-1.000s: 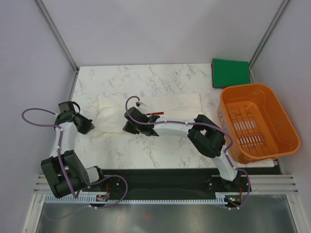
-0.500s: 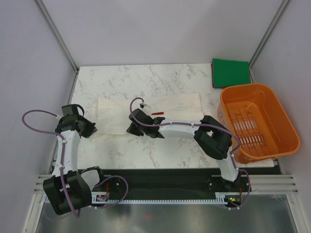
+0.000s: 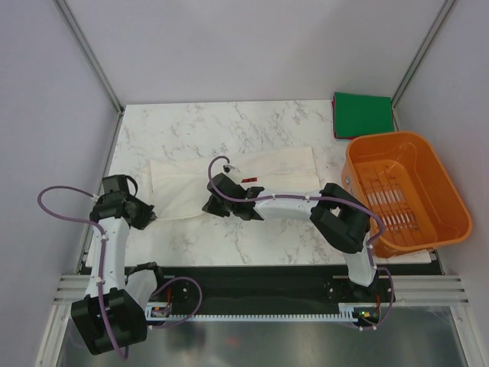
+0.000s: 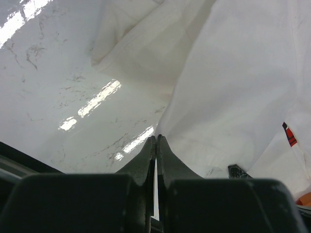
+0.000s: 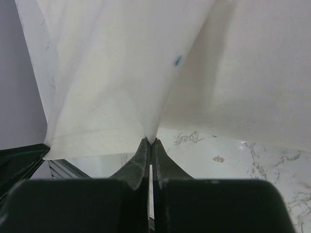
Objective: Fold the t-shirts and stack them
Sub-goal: Fold the tshirt
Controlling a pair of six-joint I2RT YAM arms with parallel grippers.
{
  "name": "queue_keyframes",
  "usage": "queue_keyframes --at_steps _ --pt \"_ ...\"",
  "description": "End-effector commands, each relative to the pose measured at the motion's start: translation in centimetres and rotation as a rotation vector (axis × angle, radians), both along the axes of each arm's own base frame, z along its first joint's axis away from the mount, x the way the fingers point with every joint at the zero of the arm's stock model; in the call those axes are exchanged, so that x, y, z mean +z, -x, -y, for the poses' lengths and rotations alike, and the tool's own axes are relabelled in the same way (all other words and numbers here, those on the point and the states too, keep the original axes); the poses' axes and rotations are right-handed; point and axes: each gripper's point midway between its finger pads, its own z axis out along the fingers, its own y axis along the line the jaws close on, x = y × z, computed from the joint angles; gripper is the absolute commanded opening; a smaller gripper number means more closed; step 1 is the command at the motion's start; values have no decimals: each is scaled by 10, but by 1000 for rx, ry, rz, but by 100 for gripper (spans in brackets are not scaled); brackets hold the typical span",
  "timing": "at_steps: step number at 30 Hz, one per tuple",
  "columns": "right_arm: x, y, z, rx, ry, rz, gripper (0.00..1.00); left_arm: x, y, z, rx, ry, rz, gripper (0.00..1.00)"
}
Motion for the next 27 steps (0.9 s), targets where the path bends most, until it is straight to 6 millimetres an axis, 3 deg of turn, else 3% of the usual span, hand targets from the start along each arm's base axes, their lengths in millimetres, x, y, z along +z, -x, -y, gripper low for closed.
queue_keyframes --at_steps 1,7,14,27 --pt "26 0 -2 14 -50 39 0 -1 9 1 58 14 -25 2" --pt "16 3 1 23 -29 31 0 -19 20 15 76 84 -83 2" --pt "14 -3 10 8 -13 36 0 -6 16 19 111 91 -67 2" --pt "13 -10 17 2 3 41 0 -42 35 35 170 140 -220 2"
